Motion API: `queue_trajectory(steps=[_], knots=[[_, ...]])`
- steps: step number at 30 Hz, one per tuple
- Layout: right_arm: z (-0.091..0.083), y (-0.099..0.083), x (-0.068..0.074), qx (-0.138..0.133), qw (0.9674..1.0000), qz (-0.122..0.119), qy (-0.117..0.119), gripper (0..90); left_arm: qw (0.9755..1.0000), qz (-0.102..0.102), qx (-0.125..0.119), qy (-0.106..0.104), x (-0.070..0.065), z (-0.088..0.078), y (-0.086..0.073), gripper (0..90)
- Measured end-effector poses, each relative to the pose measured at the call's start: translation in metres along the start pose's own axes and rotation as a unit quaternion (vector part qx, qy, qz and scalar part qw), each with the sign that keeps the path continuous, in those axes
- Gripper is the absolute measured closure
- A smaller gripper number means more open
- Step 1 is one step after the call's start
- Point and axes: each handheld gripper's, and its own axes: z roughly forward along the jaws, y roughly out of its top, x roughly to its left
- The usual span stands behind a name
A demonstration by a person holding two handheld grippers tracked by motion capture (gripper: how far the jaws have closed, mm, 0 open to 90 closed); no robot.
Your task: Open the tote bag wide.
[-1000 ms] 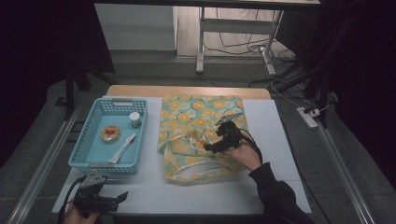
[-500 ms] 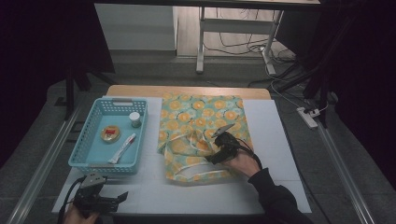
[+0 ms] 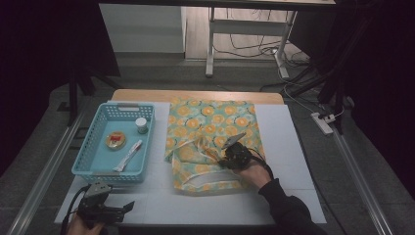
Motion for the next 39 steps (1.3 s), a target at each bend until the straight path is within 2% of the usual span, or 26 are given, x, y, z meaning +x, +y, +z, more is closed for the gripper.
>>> queue_trajectory(steps=[3, 7, 8, 9, 16, 19, 30, 35, 39], knots=[[0.0, 0.0, -0.003, 0.0, 0.9997, 0.02, 0.014, 90.0, 1.0, 0.0, 0.0, 0.0, 0.0, 0.0, 0.0, 1.1], [-0.001, 0.001, -0.006, 0.002, 0.9993, 0.028, 0.022, 90.0, 1.0, -0.002, -0.001, -0.001, 0.0, 0.0, 0.0, 1.1], [-0.002, 0.002, -0.006, -0.002, 0.9994, 0.028, 0.02, 90.0, 1.0, -0.002, -0.001, -0.001, 0.0, 0.0, 0.0, 1.1], [-0.006, 0.005, -0.007, -0.018, 0.9991, 0.031, 0.021, 90.0, 1.0, -0.002, -0.001, -0.001, 0.0, 0.0, 0.0, 1.1], [-0.017, 0.014, -0.004, -0.046, 0.9981, 0.027, 0.031, 90.0, 1.0, -0.003, -0.001, -0.001, 0.001, 0.0, 0.0, 1.1], [-0.022, 0.021, -0.003, -0.062, 0.9965, 0.036, 0.042, 90.0, 1.0, -0.003, 0.001, -0.001, 0.001, 0.0, 0.0, 1.1], [-0.039, 0.04, -0.009, -0.099, 0.9924, 0.049, 0.054, 90.0, 1.0, -0.005, 0.002, -0.002, 0.001, 0.0, 0.0, 1.1], [-0.047, 0.053, -0.009, -0.108, 0.9918, 0.04, 0.055, 90.0, 1.0, -0.006, 0.001, -0.003, 0.001, 0.0, 0.0, 1.1], [-0.054, 0.063, -0.011, -0.122, 0.9892, 0.05, 0.064, 90.0, 1.0, -0.006, 0.001, -0.003, 0.001, 0.0, 0.0, 1.1]])
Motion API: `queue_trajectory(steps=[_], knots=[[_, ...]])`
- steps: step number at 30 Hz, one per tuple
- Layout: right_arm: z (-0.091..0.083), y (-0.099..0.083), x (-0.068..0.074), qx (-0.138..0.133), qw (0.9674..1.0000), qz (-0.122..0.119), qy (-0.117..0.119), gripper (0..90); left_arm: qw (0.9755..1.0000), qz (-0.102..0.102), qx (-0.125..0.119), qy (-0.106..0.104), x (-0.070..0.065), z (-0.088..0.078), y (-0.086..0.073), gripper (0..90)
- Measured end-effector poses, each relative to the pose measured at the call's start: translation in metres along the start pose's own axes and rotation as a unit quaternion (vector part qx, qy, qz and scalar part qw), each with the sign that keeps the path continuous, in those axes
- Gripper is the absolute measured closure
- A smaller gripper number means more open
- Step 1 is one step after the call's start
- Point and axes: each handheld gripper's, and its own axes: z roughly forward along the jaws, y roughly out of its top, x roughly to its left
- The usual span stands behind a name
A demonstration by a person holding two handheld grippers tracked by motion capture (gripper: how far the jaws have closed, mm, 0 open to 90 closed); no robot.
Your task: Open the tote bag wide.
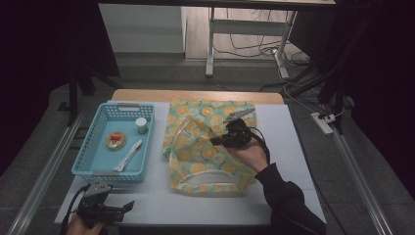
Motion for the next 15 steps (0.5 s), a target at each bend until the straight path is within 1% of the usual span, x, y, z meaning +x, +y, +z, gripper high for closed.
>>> queue_trajectory(steps=[3, 4, 9, 15], knots=[[-0.004, 0.01, -0.002, -0.012, 0.9999, 0.006, 0.006, 90.0, 1.0, 0.0, -0.001, 0.0, 0.0, 0.0, 0.0, 1.1], [-0.004, 0.01, -0.002, -0.012, 0.9999, 0.006, 0.006, 90.0, 1.0, 0.0, -0.001, 0.0, 0.0, 0.0, 0.0, 1.1], [-0.01, 0.023, -0.004, -0.023, 0.9996, 0.013, 0.009, 90.0, 1.0, 0.0, -0.002, -0.001, 0.0, 0.0, 0.0, 1.1], [-0.013, 0.032, -0.004, -0.03, 0.9995, 0.009, 0.006, 90.0, 1.0, 0.0, -0.002, 0.0, 0.0, 0.0, 0.0, 1.0]])
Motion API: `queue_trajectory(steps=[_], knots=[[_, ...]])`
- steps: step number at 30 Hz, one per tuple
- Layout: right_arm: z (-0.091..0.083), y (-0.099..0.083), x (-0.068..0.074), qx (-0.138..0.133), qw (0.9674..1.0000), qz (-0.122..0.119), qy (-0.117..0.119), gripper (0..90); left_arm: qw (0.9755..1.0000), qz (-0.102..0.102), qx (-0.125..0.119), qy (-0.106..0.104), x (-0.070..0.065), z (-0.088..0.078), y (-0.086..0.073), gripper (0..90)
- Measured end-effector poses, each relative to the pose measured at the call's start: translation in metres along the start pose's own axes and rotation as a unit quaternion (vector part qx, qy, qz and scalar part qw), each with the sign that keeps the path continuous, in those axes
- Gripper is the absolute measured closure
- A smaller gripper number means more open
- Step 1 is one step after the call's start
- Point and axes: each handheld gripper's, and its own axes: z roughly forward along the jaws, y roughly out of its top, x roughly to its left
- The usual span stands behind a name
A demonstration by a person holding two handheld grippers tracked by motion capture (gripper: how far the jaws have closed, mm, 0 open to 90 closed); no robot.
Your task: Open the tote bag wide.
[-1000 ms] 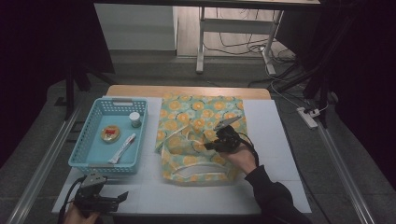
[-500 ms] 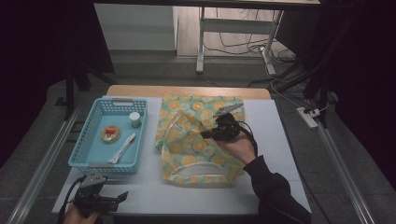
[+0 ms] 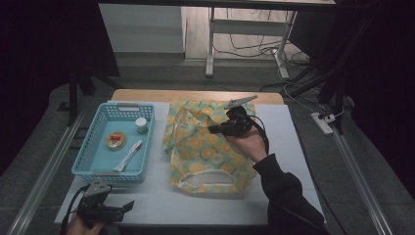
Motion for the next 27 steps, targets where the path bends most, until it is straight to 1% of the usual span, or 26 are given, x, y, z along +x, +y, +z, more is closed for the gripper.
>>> queue_trajectory(steps=[2, 8, 17, 27], knots=[[-0.002, 0.006, 0.001, -0.003, 1.0, -0.002, -0.003, 90.0, 1.0, 0.0, 0.0, 0.0, 0.0, 0.0, 0.0, 1.0], [-0.005, 0.016, 0.0, -0.006, 0.9999, -0.008, -0.012, 90.0, 1.0, -0.001, -0.001, 0.0, 0.0, 0.0, 0.0, 1.0], [-0.007, 0.024, -0.002, -0.007, 0.9996, -0.013, -0.024, 90.0, 1.0, -0.006, -0.006, -0.002, 0.001, -0.002, -0.001, 0.7], [-0.009, 0.026, -0.006, -0.007, 0.9993, -0.013, -0.035, 90.0, 0.9999, -0.008, -0.008, -0.003, 0.002, -0.002, -0.001, 0.7]])
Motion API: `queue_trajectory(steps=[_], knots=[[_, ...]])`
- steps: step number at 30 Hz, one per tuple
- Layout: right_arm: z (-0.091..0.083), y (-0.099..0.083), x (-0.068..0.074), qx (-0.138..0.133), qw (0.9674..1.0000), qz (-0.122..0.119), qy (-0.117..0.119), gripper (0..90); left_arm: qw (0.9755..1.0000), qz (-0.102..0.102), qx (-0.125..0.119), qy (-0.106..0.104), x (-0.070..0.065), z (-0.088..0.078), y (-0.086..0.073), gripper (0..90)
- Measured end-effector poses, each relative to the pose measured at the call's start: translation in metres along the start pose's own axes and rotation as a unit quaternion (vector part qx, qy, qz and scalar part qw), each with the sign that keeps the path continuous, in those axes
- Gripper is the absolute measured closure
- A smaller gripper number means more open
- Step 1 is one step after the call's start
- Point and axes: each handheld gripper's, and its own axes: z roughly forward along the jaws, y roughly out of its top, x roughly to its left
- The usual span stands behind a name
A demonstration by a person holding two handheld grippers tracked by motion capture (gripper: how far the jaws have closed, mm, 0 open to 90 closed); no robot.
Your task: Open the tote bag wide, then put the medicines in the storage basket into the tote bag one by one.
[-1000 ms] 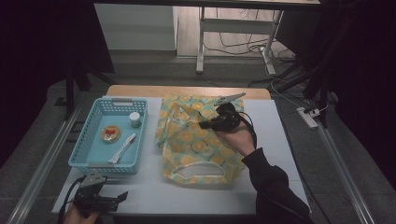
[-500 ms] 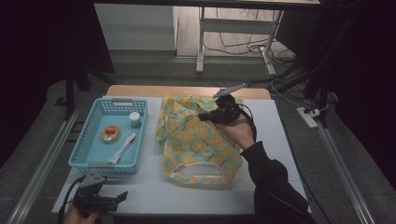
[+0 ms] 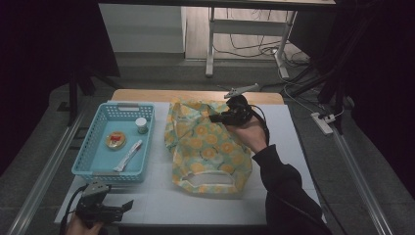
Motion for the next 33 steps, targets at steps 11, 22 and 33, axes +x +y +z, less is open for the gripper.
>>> queue_trajectory(steps=[11, 22, 33], knots=[[0.0017, -0.0025, -0.0013, -0.001, 1.0, 0.0, -0.001, 90.0, 1.0, -0.006, -0.004, 0.0, 0.0013, -0.0004, -0.0002, 0.3], [0.0012, -0.0003, 0.0001, -0.001, 1.0, -0.007, -0.001, 90.0, 0.9999, -0.012, -0.008, -0.002, 0.0025, -0.0015, -0.0006, 0.0], [-0.0021, -0.0038, -0.0043, -0.009, 1.0, -0.002, -0.004, 90.0, 0.9996, -0.02, -0.018, -0.011, 0.005, -0.0035, -0.0012, 0.0]])
